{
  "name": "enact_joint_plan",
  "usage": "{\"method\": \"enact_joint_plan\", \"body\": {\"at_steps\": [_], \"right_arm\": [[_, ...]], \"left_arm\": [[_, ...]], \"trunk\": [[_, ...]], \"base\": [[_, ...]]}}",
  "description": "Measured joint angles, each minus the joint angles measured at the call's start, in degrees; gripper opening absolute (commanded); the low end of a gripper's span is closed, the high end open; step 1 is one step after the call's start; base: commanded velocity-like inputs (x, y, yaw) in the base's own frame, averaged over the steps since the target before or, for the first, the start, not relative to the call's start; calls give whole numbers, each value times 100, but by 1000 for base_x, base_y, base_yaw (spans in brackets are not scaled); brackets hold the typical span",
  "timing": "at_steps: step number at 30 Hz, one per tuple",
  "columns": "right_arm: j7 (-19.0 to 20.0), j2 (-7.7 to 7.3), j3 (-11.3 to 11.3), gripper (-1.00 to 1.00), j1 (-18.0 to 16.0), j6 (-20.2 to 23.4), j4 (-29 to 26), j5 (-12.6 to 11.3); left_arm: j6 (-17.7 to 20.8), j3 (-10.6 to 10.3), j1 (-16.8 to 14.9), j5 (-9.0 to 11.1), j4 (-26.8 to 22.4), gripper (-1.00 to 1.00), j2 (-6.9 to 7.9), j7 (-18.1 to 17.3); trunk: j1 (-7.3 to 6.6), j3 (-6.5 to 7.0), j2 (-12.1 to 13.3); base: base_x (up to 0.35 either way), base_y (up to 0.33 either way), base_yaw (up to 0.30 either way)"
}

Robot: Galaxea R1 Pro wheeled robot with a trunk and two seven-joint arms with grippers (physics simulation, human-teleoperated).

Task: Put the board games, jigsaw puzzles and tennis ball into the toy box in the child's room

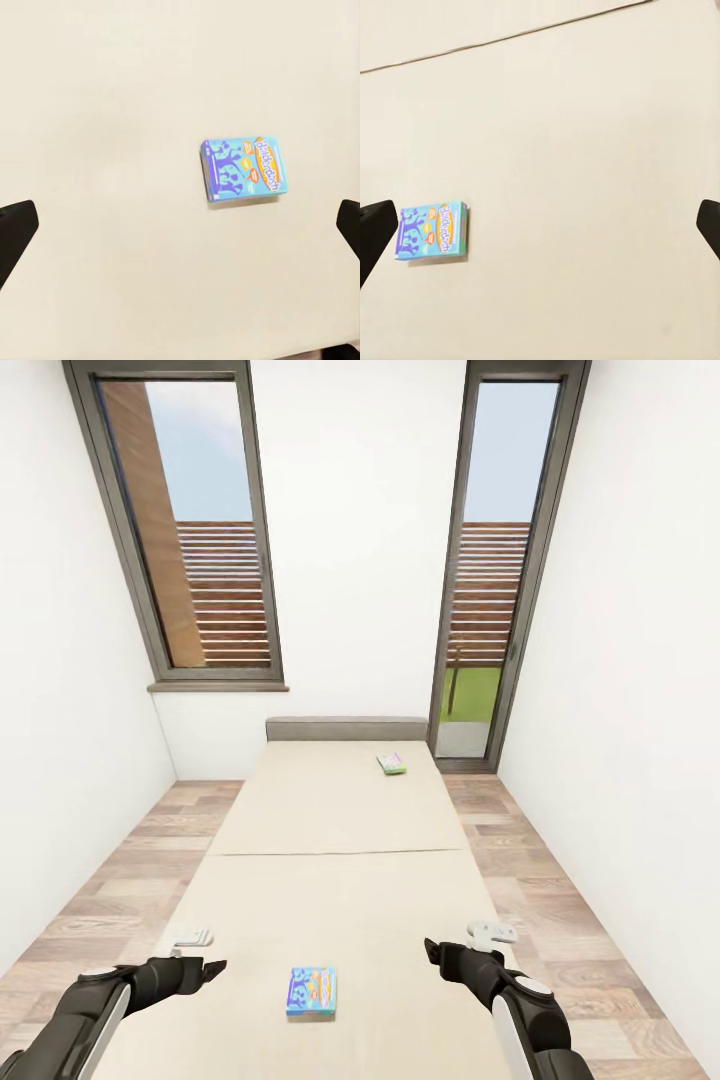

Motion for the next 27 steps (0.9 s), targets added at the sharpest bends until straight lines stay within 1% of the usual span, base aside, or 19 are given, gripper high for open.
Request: {"method": "enact_joint_plan", "body": {"at_steps": [16,18,20,22,23,25,26,27], "right_arm": [[9,-3,-2,100,1,0,-59,-1],[11,0,1,100,1,12,-72,0],[10,4,2,100,2,35,-79,3],[9,7,0,100,2,60,-83,6],[9,7,-2,100,2,64,-84,6],[8,2,-14,100,3,83,-81,8],[8,0,-19,100,2,87,-81,8],[8,-3,-29,100,4,94,-80,8]], "left_arm": [[85,30,0,21,8,100,1,9],[236,31,-8,39,8,100,-10,10],[420,32,-23,48,8,100,-54,23],[567,29,-136,40,17,100,-207,44],[593,28,-190,32,31,100,-251,56],[662,25,-465,26,172,100,-363,182],[673,24,-550,21,236,100,-383,232],[685,23,-709,24,381,100,-411,341]], "trunk": [[0,0,0],[0,0,0],[0,0,0],[0,0,0],[0,-2,0],[1,-8,1],[0,-13,1],[1,-19,1]], "base": [[0,0,0],[0,0,0],[0,0,0],[0,0,0],[0,0,0],[0,0,0],[0,0,4],[0,0,22]]}}
